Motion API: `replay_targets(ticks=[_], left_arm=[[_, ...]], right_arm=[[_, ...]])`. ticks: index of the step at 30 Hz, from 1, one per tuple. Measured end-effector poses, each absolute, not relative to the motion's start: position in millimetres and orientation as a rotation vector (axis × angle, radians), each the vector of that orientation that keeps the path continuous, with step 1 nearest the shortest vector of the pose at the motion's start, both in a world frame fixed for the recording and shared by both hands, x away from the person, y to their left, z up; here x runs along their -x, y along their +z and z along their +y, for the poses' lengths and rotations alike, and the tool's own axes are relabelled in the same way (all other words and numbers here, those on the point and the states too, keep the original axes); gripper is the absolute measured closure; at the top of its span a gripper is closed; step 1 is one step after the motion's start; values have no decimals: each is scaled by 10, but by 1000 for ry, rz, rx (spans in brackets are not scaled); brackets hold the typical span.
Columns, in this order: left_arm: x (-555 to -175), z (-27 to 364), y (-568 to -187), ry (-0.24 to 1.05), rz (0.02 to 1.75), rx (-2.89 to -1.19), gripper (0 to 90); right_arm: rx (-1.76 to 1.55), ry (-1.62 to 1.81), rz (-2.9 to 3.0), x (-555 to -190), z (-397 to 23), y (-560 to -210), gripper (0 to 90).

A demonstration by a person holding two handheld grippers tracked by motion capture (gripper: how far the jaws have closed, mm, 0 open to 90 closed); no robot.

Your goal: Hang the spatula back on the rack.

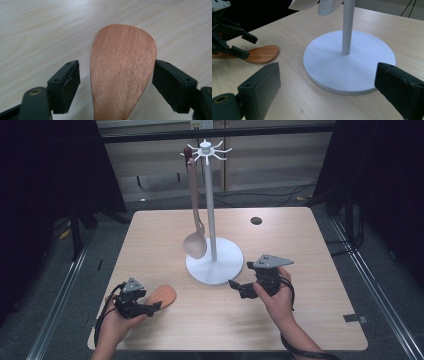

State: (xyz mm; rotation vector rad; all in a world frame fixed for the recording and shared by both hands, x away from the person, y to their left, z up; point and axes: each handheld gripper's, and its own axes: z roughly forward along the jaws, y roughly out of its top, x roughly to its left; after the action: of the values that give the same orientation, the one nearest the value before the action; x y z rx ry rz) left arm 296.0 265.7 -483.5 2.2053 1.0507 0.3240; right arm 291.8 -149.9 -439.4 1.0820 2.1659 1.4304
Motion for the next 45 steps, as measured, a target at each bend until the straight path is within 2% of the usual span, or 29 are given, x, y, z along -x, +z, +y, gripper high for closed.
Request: replay_targets(ticks=[5, 10, 12, 17, 19, 21, 25, 29, 45], left_arm=[[-2937, 2661, -4884, 319, 1038, -2248, 195], [-2946, 2629, -4936, 314, 1008, -2304, 227], [-2952, 2625, -4922, 304, 1007, -2304, 290], [-2976, 2619, -4909, 305, 997, -2306, 357], [-2978, 2606, -4901, 300, 980, -2305, 467], [-2987, 2566, -4898, 287, 959, -2308, 540], [-3006, 2476, -4894, 270, 924, -2318, 587], [-3016, 2406, -4900, 206, 878, -2307, 676], [-2960, 2242, -4906, 121, 779, -2316, 687]], right_arm=[[-1076, 1439, 2169, -2939, -1475, -4387, 60], [-1068, 1444, 2161, -2941, -1491, -4364, 60], [-1081, 1447, 2154, -2935, -1510, -4359, 60], [-1089, 1442, 2148, -2916, -1532, -4361, 60], [-1087, 1437, 2151, -2906, -1536, -4362, 60], [-1088, 1438, 2149, -2900, -1539, -4366, 60], [-1101, 1430, 2145, -2882, -1568, -4372, 60], [-1103, 1422, 2143, -2867, -1603, -4376, 60], [-1119, 1429, 2128, -2851, -1643, -4375, 60]])
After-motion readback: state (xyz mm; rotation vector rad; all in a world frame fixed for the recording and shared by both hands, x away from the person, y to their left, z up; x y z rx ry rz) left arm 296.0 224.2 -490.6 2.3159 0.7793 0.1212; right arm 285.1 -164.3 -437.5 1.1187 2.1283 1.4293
